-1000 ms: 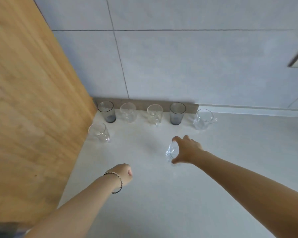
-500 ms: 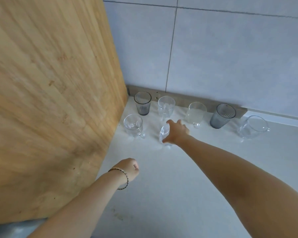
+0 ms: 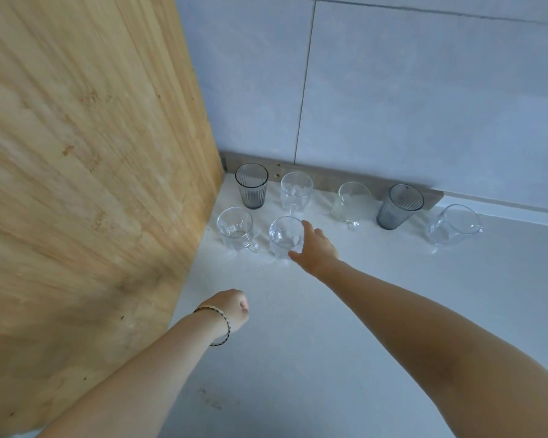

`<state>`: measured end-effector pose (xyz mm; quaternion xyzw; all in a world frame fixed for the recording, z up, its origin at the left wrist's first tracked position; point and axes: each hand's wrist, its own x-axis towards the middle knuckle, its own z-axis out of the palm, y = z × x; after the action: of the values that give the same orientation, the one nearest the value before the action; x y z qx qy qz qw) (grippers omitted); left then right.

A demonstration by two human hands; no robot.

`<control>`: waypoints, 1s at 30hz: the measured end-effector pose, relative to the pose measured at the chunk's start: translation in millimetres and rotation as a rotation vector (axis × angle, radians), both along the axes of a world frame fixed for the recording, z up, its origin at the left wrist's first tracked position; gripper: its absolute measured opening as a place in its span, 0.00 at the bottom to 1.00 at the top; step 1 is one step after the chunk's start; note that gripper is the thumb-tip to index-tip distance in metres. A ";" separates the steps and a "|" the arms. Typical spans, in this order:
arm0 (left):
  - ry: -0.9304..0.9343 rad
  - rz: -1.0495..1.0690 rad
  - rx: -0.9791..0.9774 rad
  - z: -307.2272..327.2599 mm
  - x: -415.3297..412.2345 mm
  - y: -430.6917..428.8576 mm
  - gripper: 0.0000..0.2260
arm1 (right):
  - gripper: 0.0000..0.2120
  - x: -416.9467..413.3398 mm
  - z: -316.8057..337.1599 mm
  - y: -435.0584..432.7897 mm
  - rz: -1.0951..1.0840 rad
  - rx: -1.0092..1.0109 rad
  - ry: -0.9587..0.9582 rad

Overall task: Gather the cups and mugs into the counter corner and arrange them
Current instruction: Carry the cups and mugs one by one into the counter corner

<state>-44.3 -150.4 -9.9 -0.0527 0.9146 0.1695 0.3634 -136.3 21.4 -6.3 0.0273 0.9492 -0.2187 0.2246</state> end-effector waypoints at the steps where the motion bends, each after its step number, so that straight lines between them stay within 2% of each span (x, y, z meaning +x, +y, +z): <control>1: 0.001 -0.011 -0.003 0.5 -1.1 3.3 0.09 | 0.32 3.5 0.8 4.9 -0.006 0.000 -0.019; 6: 0.004 -0.113 -0.027 6.9 -10.2 37.3 0.13 | 0.33 36.2 2.9 54.1 0.023 0.041 -0.125; 11: 0.035 -0.296 -0.030 13.5 -28.5 114.8 0.10 | 0.26 83.6 9.3 156.4 0.020 0.127 -0.297; 14: 0.051 -0.419 -0.027 23.2 -32.1 184.3 0.12 | 0.24 116.6 14.5 231.0 -0.111 0.145 -0.364; 21: 0.119 -0.666 -0.017 39.8 -12.2 368.2 0.13 | 0.22 202.0 31.7 417.5 -0.382 0.176 -0.341; 30: 0.102 -0.766 0.007 31.6 56.8 623.5 0.11 | 0.21 286.6 23.6 676.2 -0.539 0.204 -0.301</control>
<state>12.5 473.1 21.8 0.3025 0.8844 0.0270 0.3544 150.3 697.6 17.2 0.3320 0.8811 -0.1673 0.2925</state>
